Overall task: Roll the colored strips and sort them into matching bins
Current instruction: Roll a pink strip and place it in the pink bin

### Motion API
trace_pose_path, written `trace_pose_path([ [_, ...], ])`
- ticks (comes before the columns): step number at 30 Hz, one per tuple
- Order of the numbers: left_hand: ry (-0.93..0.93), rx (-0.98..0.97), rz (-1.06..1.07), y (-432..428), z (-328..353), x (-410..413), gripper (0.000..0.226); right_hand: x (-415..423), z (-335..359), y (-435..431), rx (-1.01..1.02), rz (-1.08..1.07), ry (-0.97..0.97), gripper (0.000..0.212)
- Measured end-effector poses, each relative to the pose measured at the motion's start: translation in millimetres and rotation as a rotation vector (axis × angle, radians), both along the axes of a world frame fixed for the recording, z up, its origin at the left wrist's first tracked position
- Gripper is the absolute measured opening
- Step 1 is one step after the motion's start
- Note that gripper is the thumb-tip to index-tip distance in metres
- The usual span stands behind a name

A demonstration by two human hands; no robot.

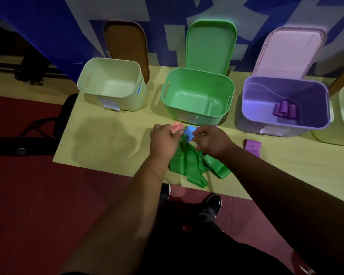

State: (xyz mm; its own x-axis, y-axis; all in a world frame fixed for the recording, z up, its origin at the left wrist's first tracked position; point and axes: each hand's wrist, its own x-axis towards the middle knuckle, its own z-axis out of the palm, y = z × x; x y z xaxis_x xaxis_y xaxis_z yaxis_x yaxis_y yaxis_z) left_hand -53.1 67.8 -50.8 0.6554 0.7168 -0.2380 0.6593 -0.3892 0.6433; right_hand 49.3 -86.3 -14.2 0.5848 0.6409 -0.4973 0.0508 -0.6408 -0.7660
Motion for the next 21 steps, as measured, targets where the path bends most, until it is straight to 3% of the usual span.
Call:
trace_pose_path([
  [3, -0.070, -0.096, -0.024, 4.2, 30.5, 6.0, 0.043, 1.1, 17.3, 12.7, 0.091, -0.112, 0.077, 0.017],
  [7, -0.192, -0.217, -0.008, 9.5, 72.6, 15.8, 0.043, 7.2, 51.1, 19.7, 0.104, -0.086, 0.058, 0.043],
  [10, -0.233, -0.215, -0.035, 12.7, 101.5, 23.6, 0.048, 10.1, 66.0, 21.4, 0.122, -0.065, 0.040, 0.046],
  [15, -0.181, -0.196, -0.072, 15.3, 140.1, 34.0, 0.053, 16.4, 84.7, 22.4, 0.138, -0.107, -0.032, 0.043],
  [21, -0.157, -0.249, -0.014, 18.6, 176.5, 40.0, 0.021, 29.2, 103.1, 17.6, 0.116, -0.090, -0.088, 0.019],
])
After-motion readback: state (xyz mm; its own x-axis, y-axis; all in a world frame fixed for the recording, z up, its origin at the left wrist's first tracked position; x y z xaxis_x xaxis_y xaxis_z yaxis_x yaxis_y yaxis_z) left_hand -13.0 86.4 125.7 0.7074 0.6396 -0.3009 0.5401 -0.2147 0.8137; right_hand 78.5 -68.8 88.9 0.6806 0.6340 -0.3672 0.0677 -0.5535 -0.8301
